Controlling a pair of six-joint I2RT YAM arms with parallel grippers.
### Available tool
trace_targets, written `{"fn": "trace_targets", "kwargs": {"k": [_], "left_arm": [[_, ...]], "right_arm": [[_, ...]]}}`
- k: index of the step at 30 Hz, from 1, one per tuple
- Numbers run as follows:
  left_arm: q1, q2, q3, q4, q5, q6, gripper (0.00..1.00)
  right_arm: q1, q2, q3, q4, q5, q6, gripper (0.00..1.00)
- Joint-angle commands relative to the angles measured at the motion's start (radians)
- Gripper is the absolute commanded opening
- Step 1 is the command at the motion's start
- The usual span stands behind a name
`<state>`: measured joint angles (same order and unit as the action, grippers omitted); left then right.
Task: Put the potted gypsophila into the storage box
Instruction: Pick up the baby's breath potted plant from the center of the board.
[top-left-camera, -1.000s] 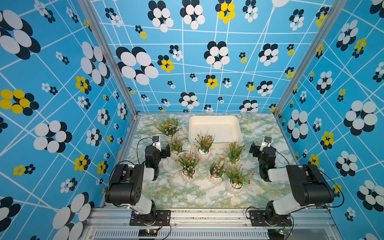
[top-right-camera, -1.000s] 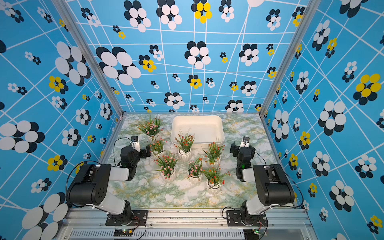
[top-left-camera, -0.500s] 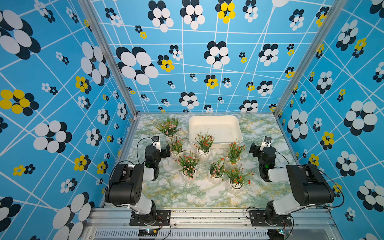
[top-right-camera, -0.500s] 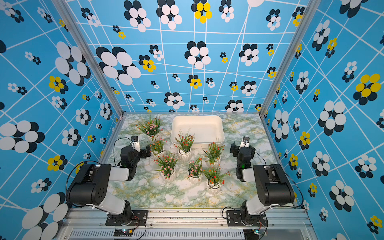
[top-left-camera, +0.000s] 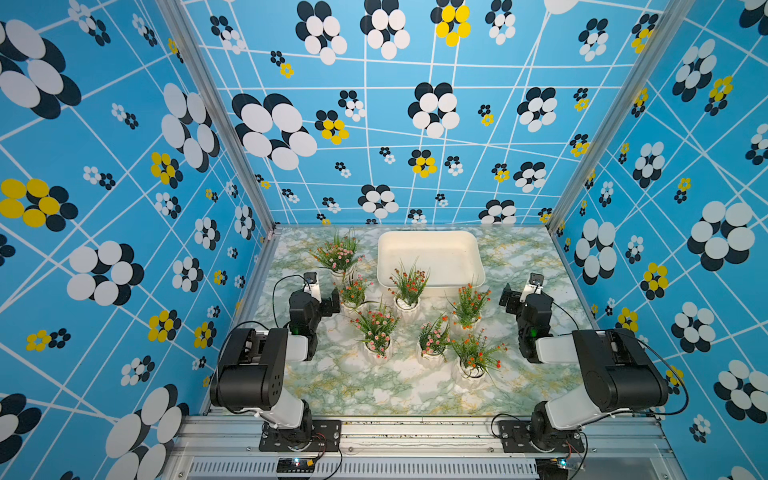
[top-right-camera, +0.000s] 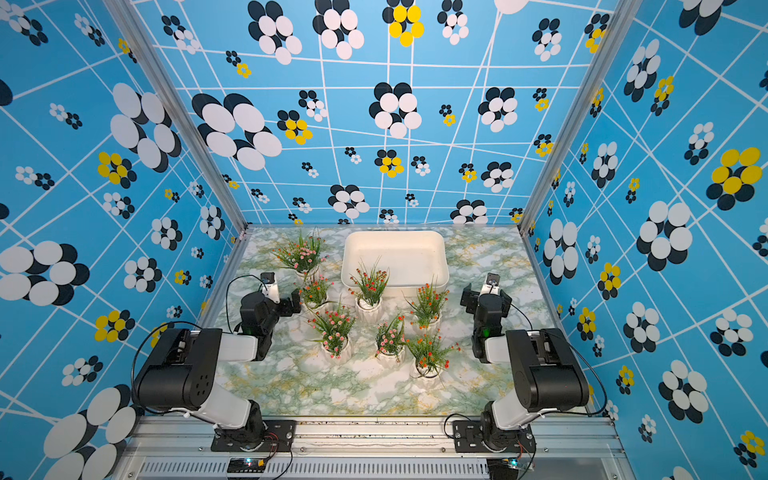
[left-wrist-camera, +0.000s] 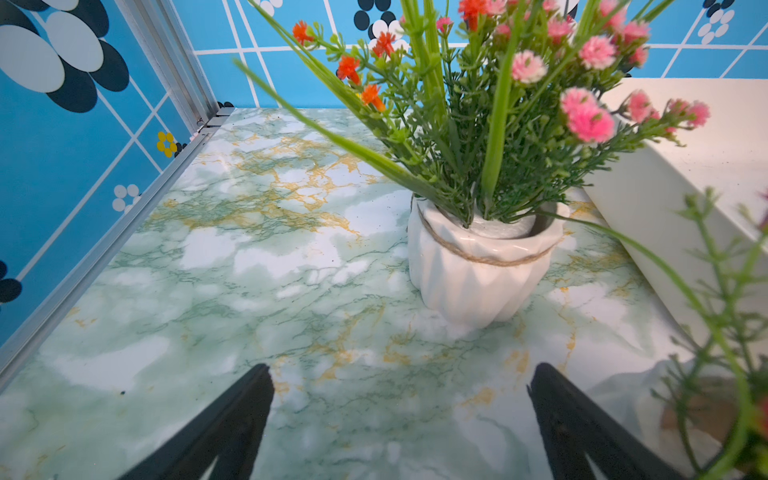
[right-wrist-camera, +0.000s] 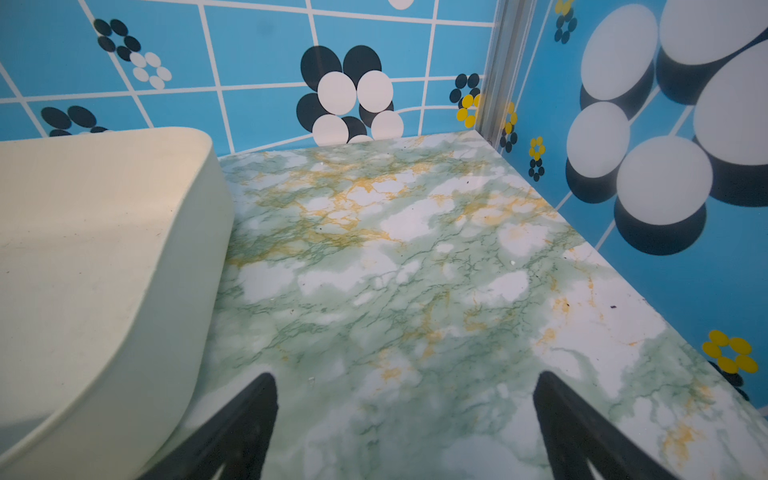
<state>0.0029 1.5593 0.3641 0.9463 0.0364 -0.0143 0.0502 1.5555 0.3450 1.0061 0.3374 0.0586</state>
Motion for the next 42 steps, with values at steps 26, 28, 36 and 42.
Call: {"fn": "trace_targets", "kwargs": {"k": [26, 28, 36, 42], "left_arm": [[0.027, -0.194, 0.095, -0.33, -0.118, -0.079, 0.99], [0.028, -0.237, 0.1, -0.368, -0.13, -0.105, 0.99], [0.029, -0.441, 0.21, -0.749, -0.219, -0.207, 0.99], [0.031, -0.567, 0.256, -0.917, -0.235, -0.252, 1.0]], "right_arm": [[0.0, 0.006, -0.035, 0.065, 0.009, -0.003, 0.99], [0.0, 0.002, -0.041, 0.073, 0.011, -0.001, 0.99], [-0.001, -0.019, -0.08, 0.131, 0.023, 0.006, 0.99], [-0.001, -0.092, -0.074, 0.049, 0.032, 0.009, 0.99]]}}
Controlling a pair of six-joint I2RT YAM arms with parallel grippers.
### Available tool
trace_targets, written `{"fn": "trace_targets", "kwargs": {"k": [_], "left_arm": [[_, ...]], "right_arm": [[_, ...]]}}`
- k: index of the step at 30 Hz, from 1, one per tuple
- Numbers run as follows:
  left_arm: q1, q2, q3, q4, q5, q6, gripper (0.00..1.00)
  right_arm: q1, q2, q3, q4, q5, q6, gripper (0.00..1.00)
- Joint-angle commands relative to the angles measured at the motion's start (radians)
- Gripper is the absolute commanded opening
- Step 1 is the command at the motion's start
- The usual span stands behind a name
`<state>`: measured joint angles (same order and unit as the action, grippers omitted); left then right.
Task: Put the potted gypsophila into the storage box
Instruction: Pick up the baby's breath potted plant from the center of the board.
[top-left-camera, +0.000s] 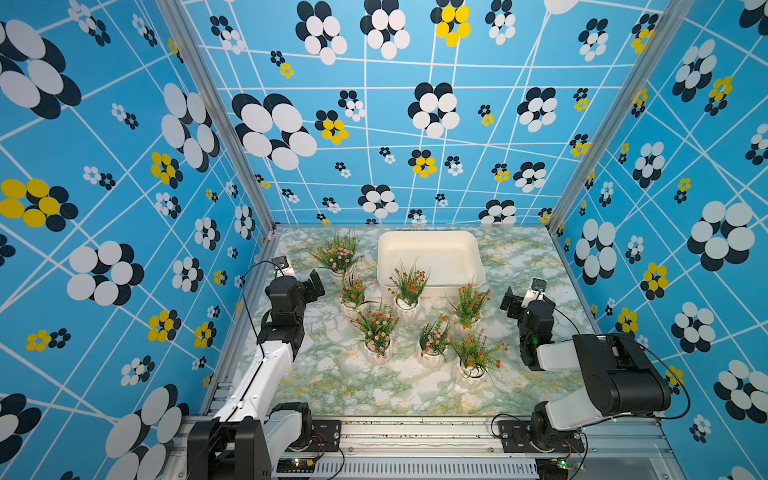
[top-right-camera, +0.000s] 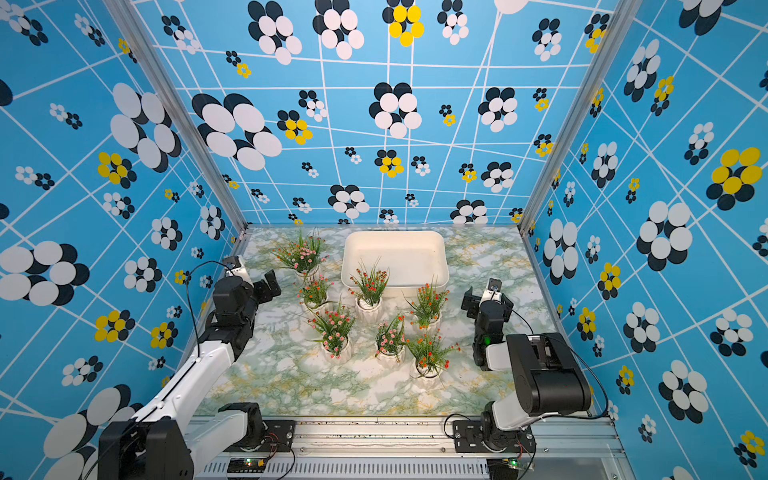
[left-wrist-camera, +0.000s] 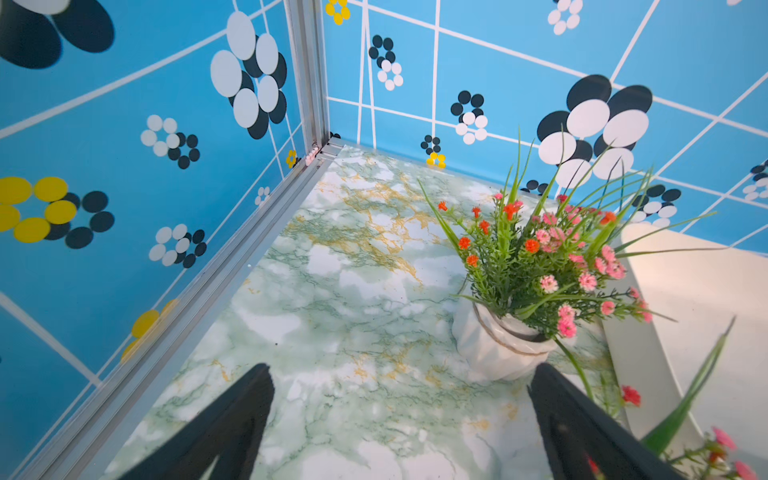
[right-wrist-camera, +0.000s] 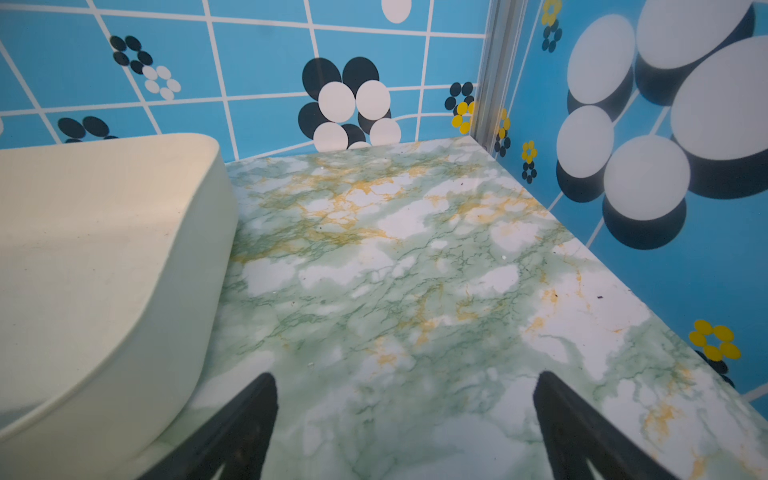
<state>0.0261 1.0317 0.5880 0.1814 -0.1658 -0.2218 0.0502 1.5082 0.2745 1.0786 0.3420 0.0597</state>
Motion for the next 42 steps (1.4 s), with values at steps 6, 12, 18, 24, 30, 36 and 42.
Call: {"fn": "trace_targets", "kwargs": {"k": [6, 12, 18, 24, 30, 36, 42], "left_arm": [[0.009, -0.078, 0.115, -0.294, -0.06, -0.085, 0.99], [0.009, -0.066, 0.185, -0.362, -0.034, -0.117, 0.99], [0.011, -0.031, 0.247, -0.408, -0.002, -0.151, 0.99], [0.01, 0.03, 0.312, -0.478, 0.089, -0.144, 0.99], [0.012, 0.141, 0.436, -0.619, 0.19, -0.119, 0.99], [0.007, 0.225, 0.512, -0.798, 0.212, -0.143, 0.99], [-0.037, 0.23, 0.503, -0.887, 0.19, -0.155, 1.0]], "right_arm": [[-0.001, -0.182, 0.081, -0.325, 0.043, 0.04, 0.99], [-0.003, -0.306, 0.271, -0.791, 0.065, 0.156, 0.99], [-0.018, -0.257, 0.601, -1.349, 0.007, 0.224, 0.99], [-0.072, -0.165, 0.838, -1.722, -0.161, 0.286, 0.96], [-0.105, -0.01, 1.027, -2.036, -0.373, 0.261, 0.87], [-0.105, -0.004, 0.956, -2.075, -0.387, 0.244, 0.81], [-0.073, -0.058, 0.821, -2.018, -0.447, 0.291, 0.73]]}}
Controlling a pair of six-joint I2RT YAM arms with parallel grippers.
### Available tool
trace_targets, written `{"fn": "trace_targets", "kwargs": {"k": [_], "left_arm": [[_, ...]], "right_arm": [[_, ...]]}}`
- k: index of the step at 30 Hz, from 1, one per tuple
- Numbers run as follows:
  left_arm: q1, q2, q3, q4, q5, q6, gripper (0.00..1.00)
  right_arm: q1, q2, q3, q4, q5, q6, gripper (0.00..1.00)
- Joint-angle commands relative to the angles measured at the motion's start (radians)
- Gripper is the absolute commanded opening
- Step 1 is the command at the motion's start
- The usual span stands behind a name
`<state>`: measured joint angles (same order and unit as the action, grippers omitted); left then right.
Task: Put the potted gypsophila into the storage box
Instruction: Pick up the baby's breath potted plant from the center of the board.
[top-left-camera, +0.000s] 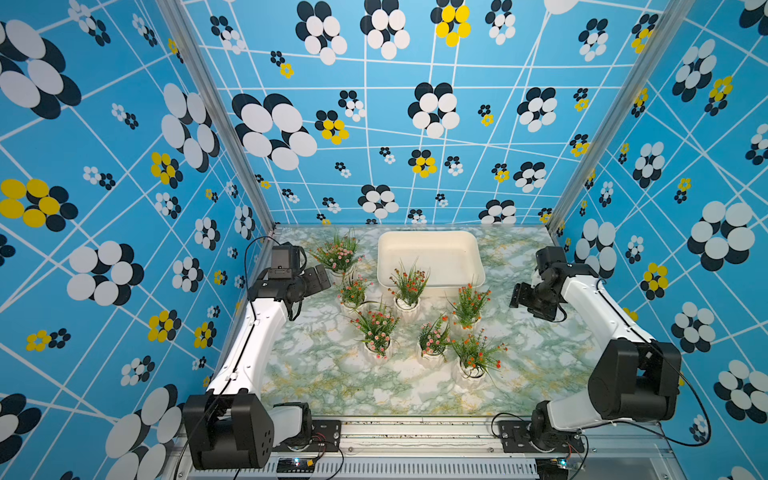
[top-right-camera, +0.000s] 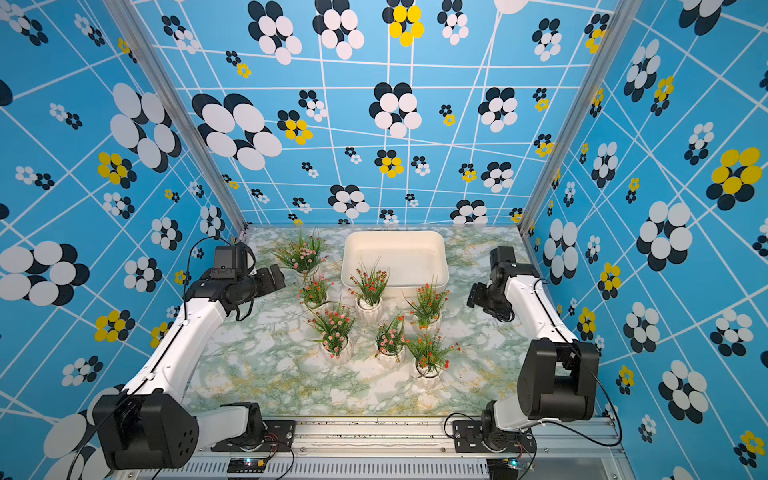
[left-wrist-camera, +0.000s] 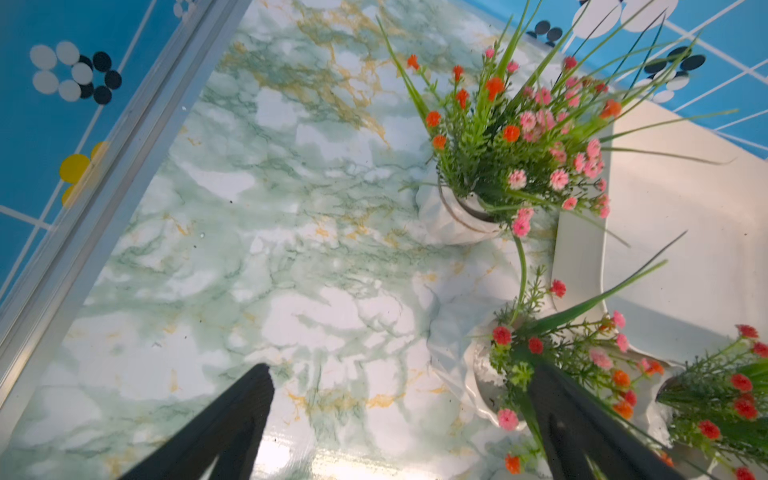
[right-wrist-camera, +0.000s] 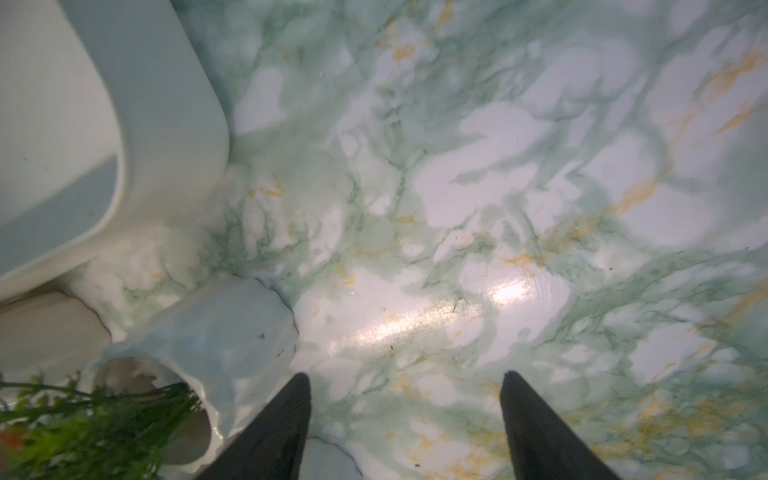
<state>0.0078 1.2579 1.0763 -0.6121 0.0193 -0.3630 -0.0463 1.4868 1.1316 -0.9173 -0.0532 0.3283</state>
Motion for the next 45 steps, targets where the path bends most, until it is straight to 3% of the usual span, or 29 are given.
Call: {"fn": "trace_targets", "kwargs": {"k": [1, 8, 19, 29, 45], "left_arm": [[-0.028, 0.006, 0.016, -0.103, 0.001, -0.011, 0.99], [-0.085, 0.009, -0.005, -0.117, 0.003, -0.022, 1.0], [-0.149, 0.016, -0.025, -0.058, 0.053, -0.052, 0.99], [-0.164, -0.013, -0.045, -0.02, 0.065, -0.068, 0.99], [-0.166, -0.01, -0.06, -0.018, 0.073, -0.071, 0.99]], "right_arm": [[0.043, -0.042, -0.053, -0.004, -0.058, 0.033, 0.72], [0.135, -0.072, -0.116, 0.117, -0.139, 0.136, 0.62], [0.244, -0.013, -0.072, 0.198, -0.137, 0.189, 0.58], [0.259, 0.078, -0.059, 0.248, -0.126, 0.185, 0.52], [0.267, 0.181, 0.009, 0.221, -0.06, 0.142, 0.3]]}}
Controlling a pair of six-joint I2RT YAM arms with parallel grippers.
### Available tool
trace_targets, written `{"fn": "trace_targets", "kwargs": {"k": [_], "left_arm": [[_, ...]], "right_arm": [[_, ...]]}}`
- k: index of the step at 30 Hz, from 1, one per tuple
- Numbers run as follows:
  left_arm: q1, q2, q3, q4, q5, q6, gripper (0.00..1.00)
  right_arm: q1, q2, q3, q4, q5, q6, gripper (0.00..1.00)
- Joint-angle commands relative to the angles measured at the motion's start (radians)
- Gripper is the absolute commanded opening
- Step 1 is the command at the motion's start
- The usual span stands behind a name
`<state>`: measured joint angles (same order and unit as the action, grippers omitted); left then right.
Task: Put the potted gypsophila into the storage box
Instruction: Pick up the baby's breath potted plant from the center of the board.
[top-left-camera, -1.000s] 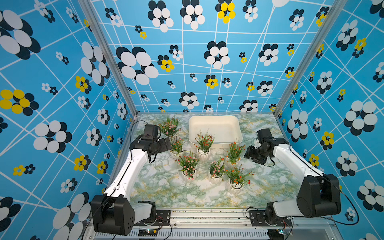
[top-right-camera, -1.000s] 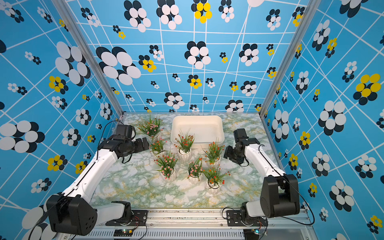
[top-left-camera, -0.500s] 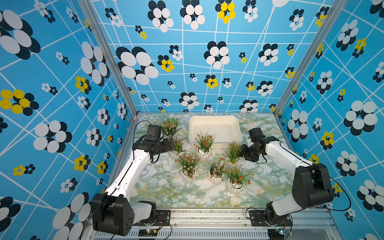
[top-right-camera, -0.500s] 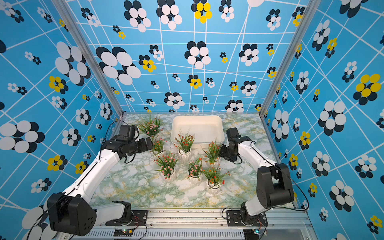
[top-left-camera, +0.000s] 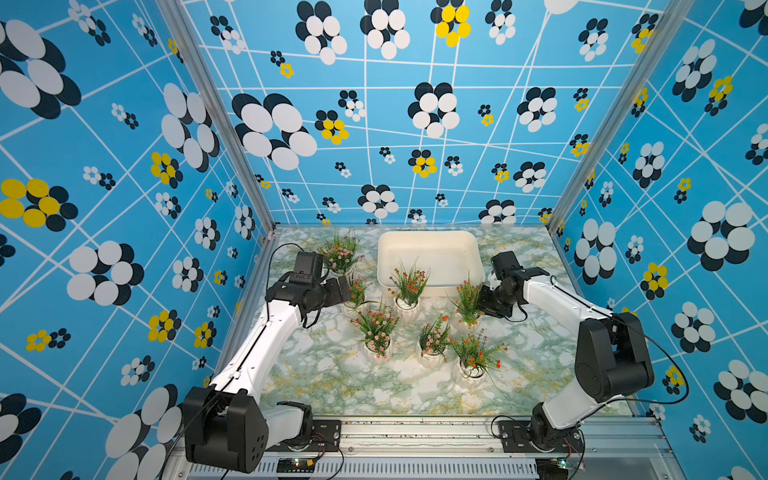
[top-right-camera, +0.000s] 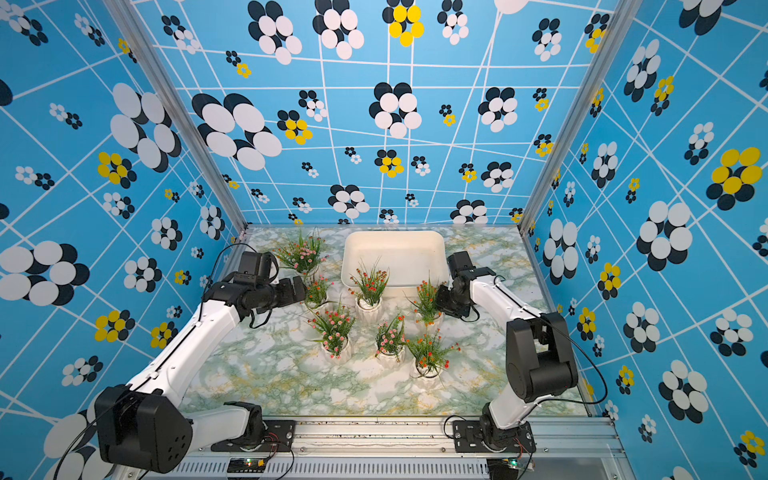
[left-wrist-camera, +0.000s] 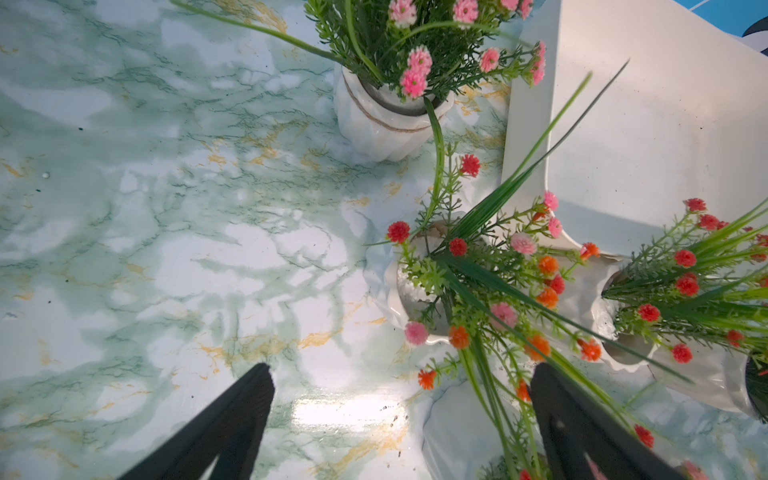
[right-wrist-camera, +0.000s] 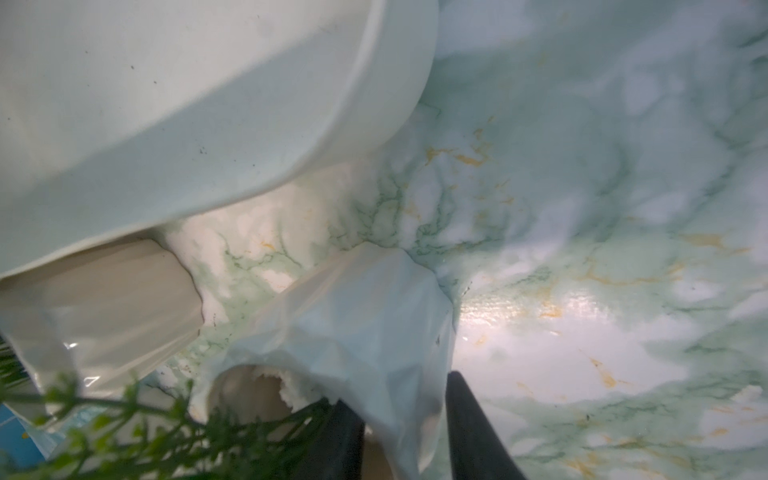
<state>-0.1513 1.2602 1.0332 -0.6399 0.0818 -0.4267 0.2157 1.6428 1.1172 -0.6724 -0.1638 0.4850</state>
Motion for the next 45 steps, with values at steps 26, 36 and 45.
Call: {"fn": "trace_targets", "kwargs": {"k": [26, 36, 45], "left_arm": [[-0.007, -0.02, -0.064, 0.046, 0.013, -0.011, 1.0], [-0.007, -0.027, -0.064, 0.043, 0.013, -0.01, 1.0], [-0.005, -0.035, -0.058, 0.04, 0.012, -0.006, 1.0]], "right_arm": [[0.028, 0.002, 0.141, -0.169, 0.115, -0.084, 0.01], [0.028, -0.022, 0.297, -0.315, 0.148, -0.148, 0.0], [0.028, 0.093, 0.651, -0.496, 0.207, -0.237, 0.0]]}}
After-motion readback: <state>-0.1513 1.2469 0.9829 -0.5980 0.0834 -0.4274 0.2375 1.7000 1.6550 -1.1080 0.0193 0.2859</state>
